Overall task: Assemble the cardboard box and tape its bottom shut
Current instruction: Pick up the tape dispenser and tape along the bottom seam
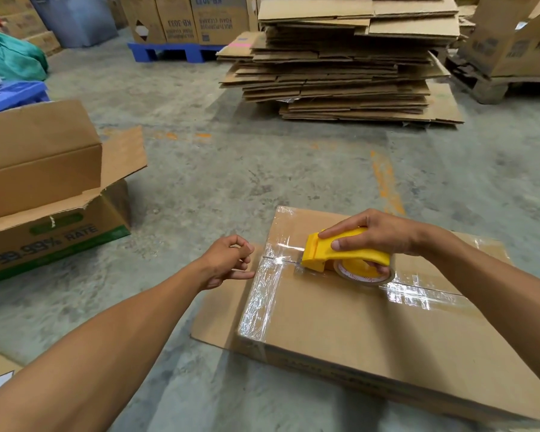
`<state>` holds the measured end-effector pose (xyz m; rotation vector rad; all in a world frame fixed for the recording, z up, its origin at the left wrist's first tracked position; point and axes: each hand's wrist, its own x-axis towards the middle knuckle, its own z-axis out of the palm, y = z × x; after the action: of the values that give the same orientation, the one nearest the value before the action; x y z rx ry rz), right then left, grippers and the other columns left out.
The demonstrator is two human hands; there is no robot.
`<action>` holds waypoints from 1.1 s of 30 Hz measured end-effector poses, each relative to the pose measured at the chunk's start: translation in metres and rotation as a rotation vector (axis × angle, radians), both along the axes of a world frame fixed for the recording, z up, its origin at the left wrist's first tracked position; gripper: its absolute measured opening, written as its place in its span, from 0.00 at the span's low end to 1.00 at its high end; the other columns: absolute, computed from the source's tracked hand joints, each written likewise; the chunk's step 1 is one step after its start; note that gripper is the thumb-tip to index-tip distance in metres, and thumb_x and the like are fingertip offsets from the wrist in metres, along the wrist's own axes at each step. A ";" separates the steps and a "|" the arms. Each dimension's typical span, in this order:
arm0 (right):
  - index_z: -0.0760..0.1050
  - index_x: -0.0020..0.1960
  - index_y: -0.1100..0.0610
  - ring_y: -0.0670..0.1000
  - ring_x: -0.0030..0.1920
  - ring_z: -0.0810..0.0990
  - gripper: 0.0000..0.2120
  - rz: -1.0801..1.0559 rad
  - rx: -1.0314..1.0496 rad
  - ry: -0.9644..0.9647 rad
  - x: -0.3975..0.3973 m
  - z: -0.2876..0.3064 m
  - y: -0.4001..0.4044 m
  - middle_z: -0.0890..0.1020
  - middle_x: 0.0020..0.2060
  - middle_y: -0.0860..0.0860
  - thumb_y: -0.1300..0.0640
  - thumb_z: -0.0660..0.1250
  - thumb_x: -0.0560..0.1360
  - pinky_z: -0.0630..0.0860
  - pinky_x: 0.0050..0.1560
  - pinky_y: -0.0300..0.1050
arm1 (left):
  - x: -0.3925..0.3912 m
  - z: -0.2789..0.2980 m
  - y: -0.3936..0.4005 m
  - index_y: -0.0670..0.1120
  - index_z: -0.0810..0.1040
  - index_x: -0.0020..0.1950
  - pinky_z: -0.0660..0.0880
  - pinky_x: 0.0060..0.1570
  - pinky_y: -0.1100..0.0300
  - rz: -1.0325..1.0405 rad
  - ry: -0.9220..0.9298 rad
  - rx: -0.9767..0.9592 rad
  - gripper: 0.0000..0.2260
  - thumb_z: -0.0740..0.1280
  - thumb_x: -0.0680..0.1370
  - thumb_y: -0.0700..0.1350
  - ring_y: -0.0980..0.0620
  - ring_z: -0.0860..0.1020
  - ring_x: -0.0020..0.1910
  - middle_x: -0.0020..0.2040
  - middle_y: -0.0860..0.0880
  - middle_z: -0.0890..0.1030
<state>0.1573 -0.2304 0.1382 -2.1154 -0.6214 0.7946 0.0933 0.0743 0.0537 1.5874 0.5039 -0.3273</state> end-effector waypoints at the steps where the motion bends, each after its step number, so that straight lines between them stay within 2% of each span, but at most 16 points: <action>1: 0.82 0.56 0.35 0.70 0.58 0.80 0.18 0.010 -0.003 -0.001 0.000 0.000 0.000 0.84 0.58 0.43 0.39 0.75 0.66 0.76 0.56 0.71 | 0.000 -0.001 0.001 0.41 0.73 0.48 0.84 0.40 0.51 0.002 0.012 -0.022 0.03 0.66 0.80 0.39 0.54 0.71 0.29 0.34 0.45 0.73; 4: 0.82 0.56 0.35 0.67 0.58 0.81 0.16 0.015 -0.010 -0.007 0.002 -0.001 0.000 0.84 0.58 0.43 0.41 0.75 0.68 0.77 0.57 0.69 | 0.000 -0.002 0.003 0.42 0.74 0.46 0.84 0.40 0.51 -0.004 0.033 -0.054 0.04 0.67 0.79 0.39 0.54 0.72 0.29 0.33 0.46 0.73; 8: 0.82 0.57 0.35 0.71 0.58 0.79 0.18 0.018 0.003 0.017 0.002 -0.002 -0.002 0.84 0.57 0.44 0.40 0.75 0.67 0.76 0.56 0.71 | 0.002 -0.003 0.002 0.41 0.75 0.47 0.83 0.37 0.53 -0.022 0.039 -0.025 0.03 0.67 0.79 0.39 0.54 0.71 0.30 0.34 0.46 0.73; 9: 0.82 0.57 0.36 0.69 0.57 0.80 0.17 0.011 0.005 0.018 0.002 -0.002 -0.002 0.84 0.57 0.43 0.41 0.75 0.68 0.77 0.56 0.70 | 0.002 -0.003 0.002 0.41 0.75 0.47 0.83 0.36 0.54 -0.026 0.042 -0.021 0.03 0.67 0.80 0.38 0.54 0.71 0.30 0.34 0.46 0.73; 12: 0.83 0.56 0.36 0.55 0.58 0.82 0.14 -0.001 -0.008 -0.013 0.001 -0.001 -0.001 0.83 0.57 0.40 0.44 0.74 0.71 0.80 0.57 0.56 | 0.003 -0.006 0.002 0.41 0.75 0.48 0.83 0.35 0.57 -0.036 0.051 -0.018 0.02 0.67 0.80 0.38 0.54 0.71 0.31 0.34 0.46 0.73; 13: 0.83 0.56 0.37 0.53 0.57 0.82 0.14 -0.005 -0.012 -0.017 0.001 -0.002 -0.001 0.83 0.58 0.41 0.45 0.74 0.71 0.81 0.57 0.55 | 0.003 -0.007 0.001 0.41 0.75 0.48 0.83 0.35 0.57 -0.039 0.055 -0.019 0.02 0.67 0.80 0.38 0.54 0.71 0.31 0.34 0.46 0.74; 17: 0.83 0.56 0.37 0.62 0.56 0.83 0.17 -0.004 0.002 -0.001 0.000 -0.004 0.000 0.83 0.58 0.41 0.41 0.75 0.68 0.80 0.55 0.64 | 0.003 -0.011 0.001 0.43 0.75 0.47 0.83 0.38 0.54 -0.054 0.093 -0.020 0.03 0.67 0.80 0.40 0.54 0.71 0.31 0.34 0.47 0.75; 20: 0.83 0.56 0.38 0.55 0.56 0.83 0.13 -0.015 0.021 -0.028 0.000 -0.005 0.000 0.83 0.58 0.42 0.46 0.75 0.71 0.81 0.55 0.55 | 0.004 -0.014 0.000 0.45 0.75 0.45 0.82 0.39 0.55 -0.041 0.077 -0.014 0.05 0.69 0.78 0.43 0.54 0.71 0.31 0.33 0.49 0.75; 23: 0.83 0.57 0.39 0.55 0.54 0.83 0.14 -0.018 0.022 -0.018 -0.001 -0.006 -0.002 0.83 0.57 0.40 0.47 0.74 0.72 0.82 0.53 0.54 | 0.003 -0.015 -0.001 0.46 0.74 0.42 0.82 0.41 0.54 -0.033 0.038 -0.001 0.08 0.70 0.78 0.46 0.55 0.70 0.32 0.31 0.50 0.75; 26: 0.83 0.58 0.41 0.49 0.54 0.83 0.14 -0.021 0.025 -0.018 -0.002 -0.004 -0.002 0.82 0.58 0.41 0.48 0.74 0.73 0.81 0.51 0.44 | -0.001 -0.013 -0.007 0.47 0.73 0.42 0.79 0.33 0.59 -0.034 0.022 0.019 0.09 0.69 0.79 0.47 0.54 0.68 0.32 0.32 0.50 0.74; 33: 0.83 0.59 0.43 0.43 0.48 0.82 0.14 -0.015 0.038 -0.012 -0.003 -0.004 -0.001 0.82 0.57 0.41 0.50 0.73 0.73 0.78 0.41 0.33 | -0.010 -0.013 -0.019 0.48 0.70 0.48 0.70 0.23 0.64 -0.060 0.098 0.009 0.09 0.62 0.82 0.52 0.54 0.65 0.31 0.34 0.49 0.69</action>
<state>0.1548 -0.2319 0.1339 -2.0895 -0.6221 0.7566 0.0834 0.0555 0.0403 1.6030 0.5345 -0.4509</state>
